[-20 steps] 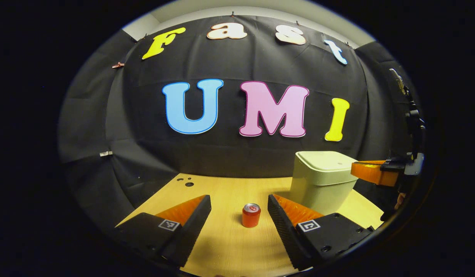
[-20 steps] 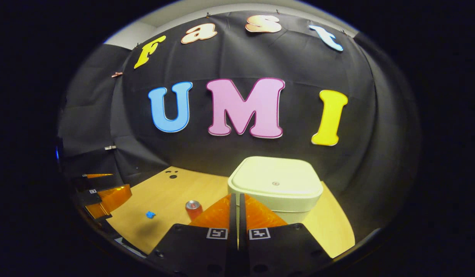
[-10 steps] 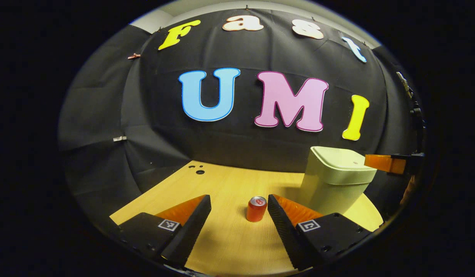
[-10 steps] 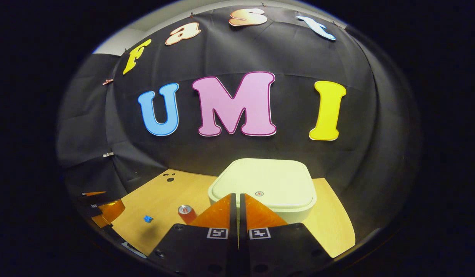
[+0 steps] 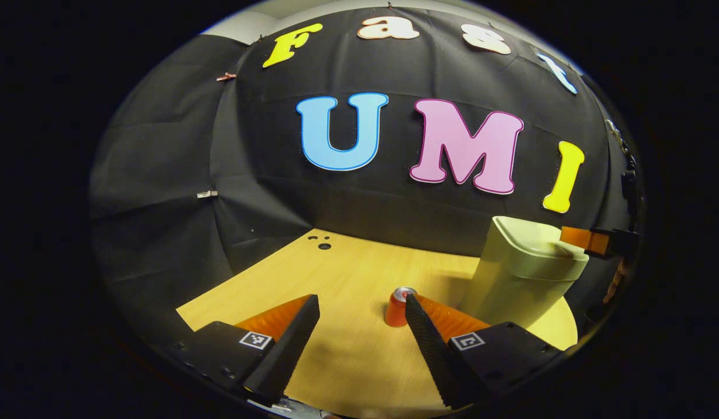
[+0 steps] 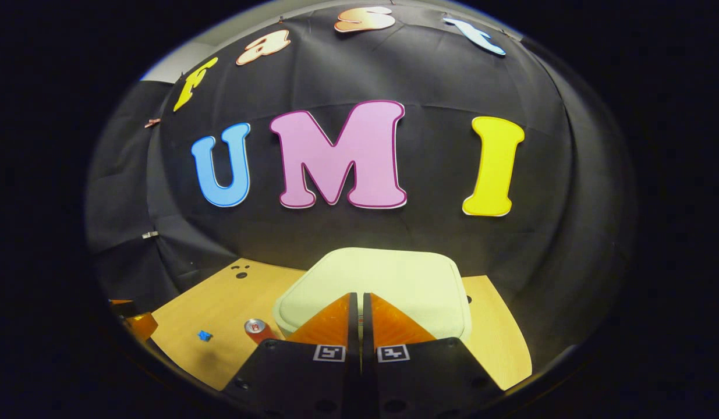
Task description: Press the lid of the desktop garbage bin to open it, pick up the crumpled paper on the desktop and throw it into the bin, then pick up the pop can on the desktop and drop it into the bin, and finally close the garbage bin lid.
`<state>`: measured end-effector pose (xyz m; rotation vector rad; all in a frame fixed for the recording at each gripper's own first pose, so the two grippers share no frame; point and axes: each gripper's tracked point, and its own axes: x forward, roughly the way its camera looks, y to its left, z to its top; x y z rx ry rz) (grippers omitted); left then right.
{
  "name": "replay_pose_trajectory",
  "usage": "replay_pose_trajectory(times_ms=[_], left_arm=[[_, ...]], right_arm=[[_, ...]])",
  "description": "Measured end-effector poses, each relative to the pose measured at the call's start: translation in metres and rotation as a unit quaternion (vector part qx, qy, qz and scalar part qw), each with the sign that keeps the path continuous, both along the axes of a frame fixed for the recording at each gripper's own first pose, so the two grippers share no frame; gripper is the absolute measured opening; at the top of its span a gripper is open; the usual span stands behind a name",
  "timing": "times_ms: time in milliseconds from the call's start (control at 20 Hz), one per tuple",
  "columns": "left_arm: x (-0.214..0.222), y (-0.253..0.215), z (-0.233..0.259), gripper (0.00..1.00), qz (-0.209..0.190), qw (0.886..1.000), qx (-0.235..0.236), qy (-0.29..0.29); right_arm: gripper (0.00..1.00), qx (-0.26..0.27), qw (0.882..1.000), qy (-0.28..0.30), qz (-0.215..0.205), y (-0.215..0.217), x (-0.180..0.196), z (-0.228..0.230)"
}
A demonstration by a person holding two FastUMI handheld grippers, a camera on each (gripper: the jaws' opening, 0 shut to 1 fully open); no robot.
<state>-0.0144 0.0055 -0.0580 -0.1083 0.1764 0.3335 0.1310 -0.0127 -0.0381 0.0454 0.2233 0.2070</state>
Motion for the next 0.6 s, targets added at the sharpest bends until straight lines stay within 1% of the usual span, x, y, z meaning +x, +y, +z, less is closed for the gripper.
replay_pose_trajectory(times_ms=[100,250,450,600], left_arm=[[0.007,0.001,0.004,0.96,-0.007,1.000,-0.001,-0.004],[0.019,0.003,0.012,0.96,-0.023,1.000,0.003,-0.012],[0.028,0.010,0.019,0.96,-0.054,0.998,0.017,-0.022],[0.030,0.020,0.014,0.96,-0.077,0.997,0.024,-0.022]], right_arm=[[0.05,0.002,1.000,0.015,-0.002,0.000,0.001,-0.007],[0.05,-0.011,1.000,0.010,-0.014,-0.001,0.003,-0.005],[0.06,-0.018,0.999,0.015,-0.027,0.000,0.002,-0.009],[0.05,-0.012,1.000,0.011,-0.025,0.001,0.001,-0.011]])
